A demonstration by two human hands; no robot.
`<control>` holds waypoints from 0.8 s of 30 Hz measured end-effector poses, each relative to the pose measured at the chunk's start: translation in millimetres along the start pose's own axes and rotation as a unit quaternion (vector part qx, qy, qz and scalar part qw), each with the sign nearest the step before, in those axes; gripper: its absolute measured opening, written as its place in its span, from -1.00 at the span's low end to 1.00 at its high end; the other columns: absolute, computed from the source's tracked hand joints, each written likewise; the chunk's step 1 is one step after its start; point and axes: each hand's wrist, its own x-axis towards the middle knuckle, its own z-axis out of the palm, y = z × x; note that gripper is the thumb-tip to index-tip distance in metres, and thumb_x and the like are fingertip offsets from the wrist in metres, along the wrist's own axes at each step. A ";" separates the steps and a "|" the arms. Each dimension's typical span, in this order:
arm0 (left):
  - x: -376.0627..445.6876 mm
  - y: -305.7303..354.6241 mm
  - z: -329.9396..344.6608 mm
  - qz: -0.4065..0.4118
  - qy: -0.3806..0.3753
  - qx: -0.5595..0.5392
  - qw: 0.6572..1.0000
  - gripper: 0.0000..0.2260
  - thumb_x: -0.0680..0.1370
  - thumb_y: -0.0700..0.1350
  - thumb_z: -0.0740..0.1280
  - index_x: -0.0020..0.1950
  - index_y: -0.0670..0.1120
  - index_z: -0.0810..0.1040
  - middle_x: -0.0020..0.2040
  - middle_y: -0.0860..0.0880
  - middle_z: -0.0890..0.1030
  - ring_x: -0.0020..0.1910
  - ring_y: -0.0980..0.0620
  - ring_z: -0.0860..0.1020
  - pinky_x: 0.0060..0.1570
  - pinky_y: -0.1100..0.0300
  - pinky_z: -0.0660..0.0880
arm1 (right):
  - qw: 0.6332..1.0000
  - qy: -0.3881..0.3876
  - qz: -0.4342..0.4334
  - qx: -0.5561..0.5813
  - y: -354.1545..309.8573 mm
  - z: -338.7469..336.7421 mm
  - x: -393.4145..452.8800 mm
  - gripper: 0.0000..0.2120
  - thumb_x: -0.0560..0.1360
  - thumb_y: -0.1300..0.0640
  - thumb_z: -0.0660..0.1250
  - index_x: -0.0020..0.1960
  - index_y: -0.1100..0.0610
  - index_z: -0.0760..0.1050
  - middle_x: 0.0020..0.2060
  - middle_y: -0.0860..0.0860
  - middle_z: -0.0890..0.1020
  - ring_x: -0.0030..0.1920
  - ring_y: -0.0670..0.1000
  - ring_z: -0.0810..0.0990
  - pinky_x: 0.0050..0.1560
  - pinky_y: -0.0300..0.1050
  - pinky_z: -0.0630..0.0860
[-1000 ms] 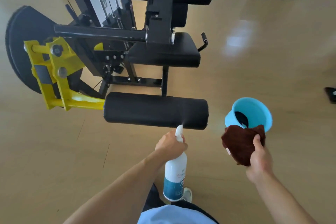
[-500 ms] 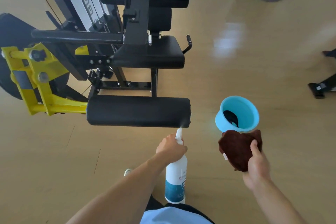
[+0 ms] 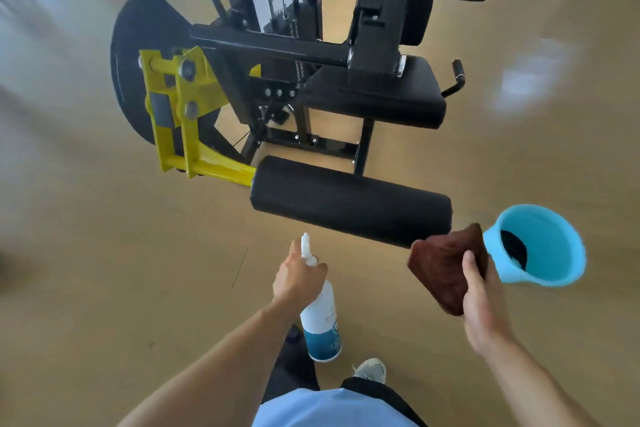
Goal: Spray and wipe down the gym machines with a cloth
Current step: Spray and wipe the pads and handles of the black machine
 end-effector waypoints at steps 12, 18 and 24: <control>122.1 -1.3 -124.0 0.031 0.072 0.041 0.996 -0.69 0.53 -0.05 0.38 0.25 -0.05 0.51 0.08 0.02 0.53 -0.05 -0.03 0.50 -0.11 0.10 0.44 | 0.576 -0.212 -0.302 -0.729 49.5 189.4 116.1 -0.21 0.61 -0.40 0.10 0.69 -0.15 -0.14 0.69 0.15 -0.02 0.66 0.31 -0.09 0.56 0.48 0.01; 174.6 -10.0 -150.0 0.042 0.043 0.016 0.998 -0.65 0.50 -0.02 0.41 0.27 0.00 0.54 0.11 0.08 0.50 -0.03 -0.02 0.54 -0.14 0.09 0.48 | 0.599 -0.208 -0.325 -0.701 30.6 255.1 127.0 -0.28 0.66 -0.34 -0.04 0.68 0.04 0.10 0.65 0.15 0.16 0.67 0.23 0.01 0.60 0.28 0.15; 199.3 -17.4 -166.0 0.012 -0.032 0.054 0.998 -0.82 0.46 -0.04 0.43 -0.03 -0.08 0.52 -0.13 -0.05 0.60 -0.16 -0.12 0.58 -0.18 0.05 0.55 | 0.675 -0.283 -0.318 -0.603 19.2 383.0 141.5 -0.43 0.69 -0.17 0.05 0.61 0.06 0.29 0.58 0.08 0.34 0.66 0.19 0.08 0.53 0.26 0.32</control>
